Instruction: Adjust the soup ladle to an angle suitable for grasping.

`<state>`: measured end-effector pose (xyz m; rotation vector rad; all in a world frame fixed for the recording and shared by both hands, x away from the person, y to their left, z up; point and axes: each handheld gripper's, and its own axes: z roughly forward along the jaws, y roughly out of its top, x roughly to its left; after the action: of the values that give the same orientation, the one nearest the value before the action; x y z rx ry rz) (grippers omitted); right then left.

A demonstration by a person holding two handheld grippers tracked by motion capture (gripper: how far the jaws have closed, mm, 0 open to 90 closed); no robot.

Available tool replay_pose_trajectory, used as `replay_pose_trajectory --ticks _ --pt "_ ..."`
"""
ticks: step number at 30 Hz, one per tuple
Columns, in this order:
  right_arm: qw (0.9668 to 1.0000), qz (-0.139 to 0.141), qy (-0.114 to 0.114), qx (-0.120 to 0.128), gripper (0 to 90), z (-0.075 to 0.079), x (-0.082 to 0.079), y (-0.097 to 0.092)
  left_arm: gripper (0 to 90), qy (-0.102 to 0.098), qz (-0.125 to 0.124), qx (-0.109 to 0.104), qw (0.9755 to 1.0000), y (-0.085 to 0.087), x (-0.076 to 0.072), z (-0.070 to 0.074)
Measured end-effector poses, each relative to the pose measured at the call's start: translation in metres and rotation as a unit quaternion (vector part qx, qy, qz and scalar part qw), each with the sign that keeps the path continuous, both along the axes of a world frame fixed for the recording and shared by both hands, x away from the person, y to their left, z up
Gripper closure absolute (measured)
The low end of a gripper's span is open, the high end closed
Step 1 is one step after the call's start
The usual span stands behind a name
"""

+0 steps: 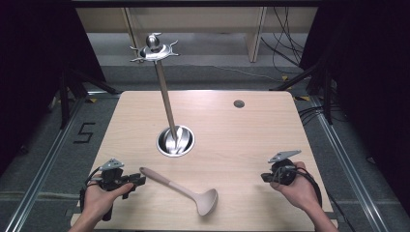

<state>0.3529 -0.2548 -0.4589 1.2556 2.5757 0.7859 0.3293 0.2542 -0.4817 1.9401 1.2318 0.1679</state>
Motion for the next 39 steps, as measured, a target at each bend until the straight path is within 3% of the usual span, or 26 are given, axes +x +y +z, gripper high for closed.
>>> replay_pose_trajectory --ticks 2,3,7,9,11,13,14,15,16,17,19,20,21,22,23,25,27,28,29,30,33,35,36,37,38,39 --pt "1.0 0.003 0.008 0.0 90.0 0.0 0.0 0.004 72.3 0.002 0.003 -0.009 1.0 -0.004 -0.001 0.0" --pt "0.9997 0.019 0.016 -0.005 90.0 -0.003 -0.001 0.013 74.3 0.004 -0.001 -0.019 0.9998 -0.009 -0.001 0.0" --pt "0.999 0.036 0.025 -0.005 90.0 -0.004 -0.002 0.022 80.7 0.007 -0.021 -0.009 0.9997 -0.018 -0.002 0.006" --pt "0.9989 0.039 0.026 -0.003 90.0 -0.005 -0.002 0.026 80.3 -0.025 -0.05 0.028 0.998 -0.035 -0.002 0.013" --pt "0.9988 0.042 0.026 -0.001 90.0 -0.005 -0.002 0.025 77.3 -0.035 -0.084 0.051 0.9945 -0.046 -0.001 0.017" --pt "0.9988 0.042 0.027 -0.001 89.5 -0.005 -0.002 0.025 74.3 -0.035 -0.087 0.055 0.9941 -0.05 -0.001 0.018" --pt "0.9989 0.039 0.025 0.0 88.3 -0.005 -0.003 0.024 71.4 -0.045 -0.127 0.096 0.9862 -0.06 0.003 0.021" --pt "0.9989 0.038 0.026 0.002 87.7 -0.005 -0.003 0.023 69.8 -0.054 -0.14 0.106 0.983 -0.063 0.005 0.022" --pt "0.9989 0.031 0.035 0.003 87.1 -0.004 -0.004 0.023 67.9 -0.056 -0.151 0.116 0.9802 -0.067 0.006 0.023" --pt "0.9991 0.035 0.025 0.004 86.6 -0.005 -0.004 0.022 65.5 -0.052 -0.163 0.126 0.9772 -0.07 0.008 0.024" --pt "0.999 0.028 0.035 0.006 85.7 -0.004 -0.005 0.021 62.8 -0.065 -0.17 0.132 0.9744 -0.075 0.01 0.025" --pt "0.9992 0.032 0.023 0.006 85.2 -0.005 -0.004 0.02 61.9 -0.067 -0.178 0.136 0.9723 -0.075 0.011 0.026" --pt "0.9991 0.033 0.025 0.005 84.7 -0.005 -0.003 0.019 61.5 -0.058 -0.179 0.132 0.9731 -0.078 0.011 0.025" --pt "0.9992 0.029 0.027 0.005 84.4 -0.005 -0.004 0.018 61.1 -0.054 -0.185 0.137 0.9717 -0.079 0.01 0.025" --pt "0.9992 0.029 0.027 0.006 84.2 -0.006 -0.003 0.018 61.1 -0.05 -0.181 0.127 0.974 -0.082 0.009 0.024" --pt "0.999 0.024 0.037 0.009 83.8 -0.005 -0.004 0.018 62.4 -0.035 -0.19 0.102 0.9759 -0.088 0.005 0.025" --pt "0.999 0.024 0.037 0.011 83.7 -0.005 -0.003 0.017 68.3 -0.045 -0.193 0.088 0.9762 -0.097 0.002 0.028" --pt "0.9989 0.022 0.041 0.011 83.7 -0.005 -0.003 0.018 71.2 -0.042 -0.19 0.084 0.9773 -0.101 0.001 0.03" --pt "0.9992 0.029 0.027 0.013 83.5 -0.006 -0.001 0.017 73.8 -0.04 -0.183 0.072 0.9797 -0.108 0.001 0.033" --pt "0.999 0.019 0.038 0.014 83.5 -0.005 -0.003 0.018 76.1 -0.041 -0.184 0.075 0.9792 -0.113 0.003 0.035" --pt "0.9992 0.027 0.026 0.014 83.3 -0.006 -0.001 0.018 82.4 -0.047 -0.18 0.073 0.9798 -0.122 0.007 0.039" --pt "0.9989 0.014 0.043 0.009 83.1 -0.005 -0.004 0.019 85.7 -0.033 -0.183 0.068 0.9802 -0.138 0.011 0.043" --pt "0.9989 0.014 0.043 0.009 83.1 -0.005 -0.004 0.019 85.7 -0.027 -0.196 0.077 0.9772 -0.144 0.015 0.043" --pt "0.9989 0.013 0.044 0.007 82.8 -0.006 -0.004 0.019 87.6 -0.017 -0.195 0.076 0.9776 -0.151 0.017 0.043" --pt "0.9989 0.014 0.044 0.008 82.7 -0.006 -0.004 0.018 88.0 -0.001 -0.224 0.109 0.9684 -0.161 0.027 0.04" --pt "0.9989 0.015 0.044 0.008 82.5 -0.006 -0.004 0.018 88.2 0.007 -0.219 0.113 0.9692 -0.167 0.03 0.037"
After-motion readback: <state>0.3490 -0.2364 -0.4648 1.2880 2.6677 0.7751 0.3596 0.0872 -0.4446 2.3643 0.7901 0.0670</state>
